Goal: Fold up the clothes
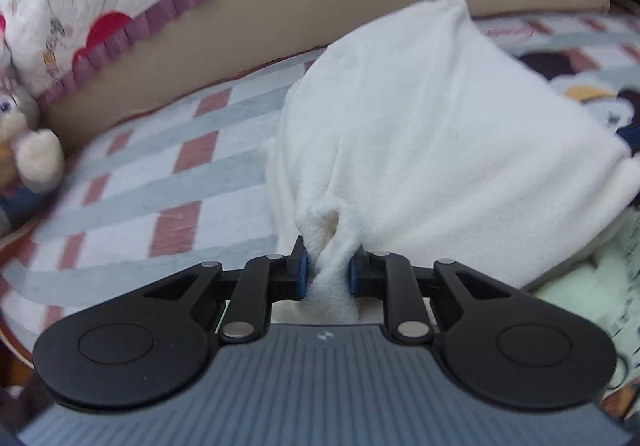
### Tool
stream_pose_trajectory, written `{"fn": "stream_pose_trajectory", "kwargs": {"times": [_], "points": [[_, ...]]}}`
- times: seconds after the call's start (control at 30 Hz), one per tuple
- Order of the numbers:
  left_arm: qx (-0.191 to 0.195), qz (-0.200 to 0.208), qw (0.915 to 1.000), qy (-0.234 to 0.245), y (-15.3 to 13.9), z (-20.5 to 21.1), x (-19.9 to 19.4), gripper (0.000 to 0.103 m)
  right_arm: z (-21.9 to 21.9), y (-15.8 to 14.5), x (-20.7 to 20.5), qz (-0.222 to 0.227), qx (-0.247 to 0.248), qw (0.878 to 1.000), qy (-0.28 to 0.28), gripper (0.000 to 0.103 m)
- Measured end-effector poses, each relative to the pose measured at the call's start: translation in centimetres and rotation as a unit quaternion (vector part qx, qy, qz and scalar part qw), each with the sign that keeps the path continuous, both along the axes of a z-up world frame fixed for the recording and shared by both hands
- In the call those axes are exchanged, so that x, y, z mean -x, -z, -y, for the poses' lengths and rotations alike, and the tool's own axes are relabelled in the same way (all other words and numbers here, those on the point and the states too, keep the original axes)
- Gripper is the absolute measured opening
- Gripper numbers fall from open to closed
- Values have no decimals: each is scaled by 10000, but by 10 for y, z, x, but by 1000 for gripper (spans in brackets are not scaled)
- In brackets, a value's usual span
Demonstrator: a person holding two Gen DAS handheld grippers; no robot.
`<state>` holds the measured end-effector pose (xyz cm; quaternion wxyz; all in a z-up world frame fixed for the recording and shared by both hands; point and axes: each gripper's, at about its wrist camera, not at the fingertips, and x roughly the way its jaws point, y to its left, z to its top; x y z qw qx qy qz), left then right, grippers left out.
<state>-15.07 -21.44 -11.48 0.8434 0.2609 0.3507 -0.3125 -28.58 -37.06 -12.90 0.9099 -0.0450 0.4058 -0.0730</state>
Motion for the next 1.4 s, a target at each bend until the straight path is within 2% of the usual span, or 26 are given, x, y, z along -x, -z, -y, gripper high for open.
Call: {"fn": "stream_pose_trajectory", "kwargs": {"times": [0.1, 0.17, 0.23, 0.3, 0.37, 0.47, 0.5, 0.57, 0.63, 0.8, 0.87, 0.9, 0.97, 1.2, 1.27, 1.33, 1.4], "points": [[-191, 151, 9997, -103, 5, 2, 3, 19, -6, -4, -1, -207, 184, 9995, -162, 42], [-318, 251, 9990, -172, 8, 3, 6, 22, -7, -5, -1, -435, 258, 9984, -260, 43], [-254, 129, 9993, -225, 9, 0, 1, 23, 5, -8, 2, -521, -172, 9984, -140, 45], [-13, -163, 9991, -379, 6, -8, -8, 23, 22, -15, 8, -464, -959, 9943, -1, 45], [228, -455, 9973, -531, 3, -17, -17, 28, 40, -30, 22, 20, -1754, 9845, 69, 47], [546, -831, 9922, -747, 0, -26, -26, 30, 64, -50, 40, 912, -2642, 9600, 159, 53], [588, -826, 9917, -791, -1, -28, -26, 30, 69, -52, 37, 989, -2674, 9582, 241, 55], [612, -692, 9920, -854, -5, -31, -22, 41, 71, -54, 24, 890, -2410, 9655, 415, 57], [636, -558, 9922, -917, -9, -33, -19, 43, 63, -51, 8, 712, -2042, 9754, 428, 57], [439, -400, 9939, -926, -13, -34, -12, 45, 29, -27, -17, 368, -1311, 9907, -83, 60], [409, -403, 9934, -989, -18, -38, -10, 50, 16, -16, -23, 127, -965, 9949, -276, 66], [431, -447, 9928, -1026, -20, -42, -9, 51, 9, -11, -24, 19, -788, 9962, -369, 72], [563, -685, 9892, -1166, -22, -53, -12, 56, -1, -4, -24, -152, -564, 9970, -514, 74], [1068, -863, 9886, -624, -44, -35, -67, 57, 17, -2, -19, -294, -1116, 9923, -450, 75], [1212, -903, 9875, -453, -50, -29, -84, 64, 23, -2, -17, -340, -1335, 9895, -427, 75], [1355, -942, 9859, -282, -56, -23, -100, 67, 37, -7, -14, -380, -1906, 9802, -369, 75], [1497, -981, 9838, -111, -63, -17, -117, 68, 59, -16, -11, -285, -2729, 9613, -241, 75]]}}
